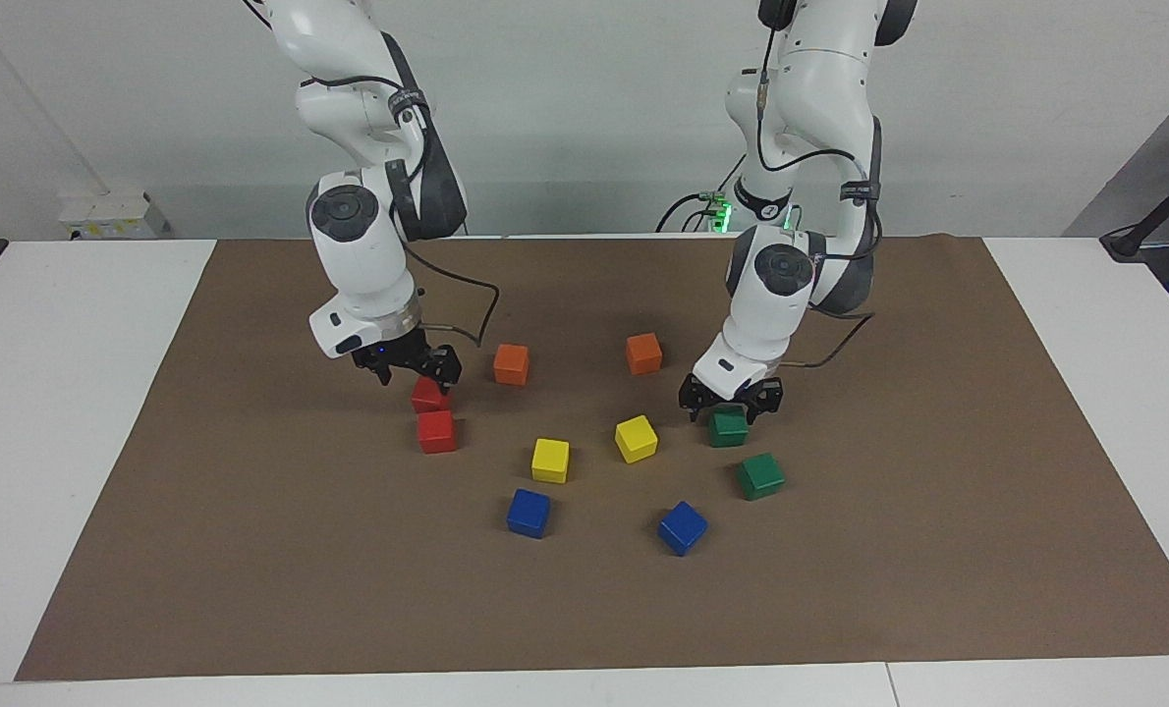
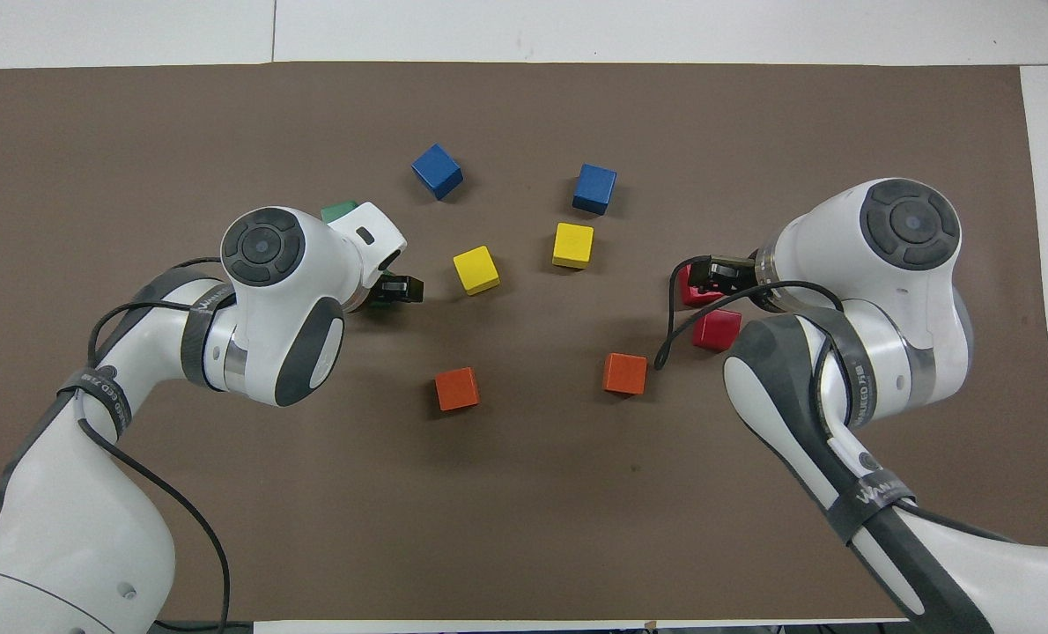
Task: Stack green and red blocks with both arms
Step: 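Grasp the nearer green block with the left gripper while the right gripper grasps red, then carry the green block to the table edge while the right gripper carries red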
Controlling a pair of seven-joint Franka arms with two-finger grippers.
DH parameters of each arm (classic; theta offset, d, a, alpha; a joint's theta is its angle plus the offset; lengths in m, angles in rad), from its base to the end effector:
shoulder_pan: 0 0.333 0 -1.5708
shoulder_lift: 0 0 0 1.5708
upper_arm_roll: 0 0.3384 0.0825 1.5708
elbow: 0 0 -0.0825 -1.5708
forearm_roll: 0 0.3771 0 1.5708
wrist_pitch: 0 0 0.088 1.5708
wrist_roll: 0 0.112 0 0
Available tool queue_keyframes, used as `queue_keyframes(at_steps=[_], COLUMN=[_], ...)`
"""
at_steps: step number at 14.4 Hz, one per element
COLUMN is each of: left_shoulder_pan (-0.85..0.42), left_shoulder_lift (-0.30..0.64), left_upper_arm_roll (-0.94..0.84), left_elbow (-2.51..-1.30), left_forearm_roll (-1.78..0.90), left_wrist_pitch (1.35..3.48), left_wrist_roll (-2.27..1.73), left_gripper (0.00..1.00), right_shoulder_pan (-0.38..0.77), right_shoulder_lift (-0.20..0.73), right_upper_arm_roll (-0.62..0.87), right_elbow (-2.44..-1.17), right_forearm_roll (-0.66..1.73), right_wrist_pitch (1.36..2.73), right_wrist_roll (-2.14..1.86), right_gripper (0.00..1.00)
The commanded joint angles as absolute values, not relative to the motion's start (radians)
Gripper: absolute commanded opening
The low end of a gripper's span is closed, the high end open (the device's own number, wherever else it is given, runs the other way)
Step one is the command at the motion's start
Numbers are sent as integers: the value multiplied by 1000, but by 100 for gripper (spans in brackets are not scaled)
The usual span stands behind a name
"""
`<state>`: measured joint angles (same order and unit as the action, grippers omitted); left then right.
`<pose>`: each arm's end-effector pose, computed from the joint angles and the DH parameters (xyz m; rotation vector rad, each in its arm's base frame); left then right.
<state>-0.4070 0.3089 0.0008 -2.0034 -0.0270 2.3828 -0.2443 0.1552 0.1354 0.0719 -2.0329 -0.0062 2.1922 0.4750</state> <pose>0.5611 -0.2418 0.3309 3.0917 -0.2215 0.0942 0.5617 0.1285 0.4036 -3.1053 0.3825 -0.0332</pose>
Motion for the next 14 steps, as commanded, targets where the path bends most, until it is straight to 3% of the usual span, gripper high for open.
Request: queue_keyframes(at_steps=[1, 4, 5, 6, 11, 14], left_shoulder_pan=[-420, -420, -420, -420, -407, -361], left_shoulder_lift=[293, 295, 295, 295, 285, 236], left_upper_arm_roll=[14, 14, 14, 14, 18, 20], left_elbow=[-2057, -2059, -2059, -2059, -2045, -2023], left_forearm_roll=[-35, -35, -35, -35, -35, -35], left_wrist_pitch=[2439, 2453, 2457, 2460, 2435, 2347], left_wrist_roll=[-256, -262, -267, -271, -272, -259], left_gripper=[95, 76, 46, 3, 0, 0], right_shoulder_pan=[153, 153, 161, 166, 169, 167], right_shoulder_lift=[130, 127, 129, 129, 129, 130], right_upper_arm_roll=[75, 75, 75, 75, 75, 75], right_elbow=[-2089, -2114, -2115, -2123, -2134, -2173], right_forearm_roll=[8, 8, 8, 8, 8, 8], right_wrist_pitch=[2261, 2281, 2281, 2283, 2286, 2359], right_wrist_roll=[488, 489, 489, 495, 494, 486], right_gripper=[100, 100, 100, 100, 100, 99])
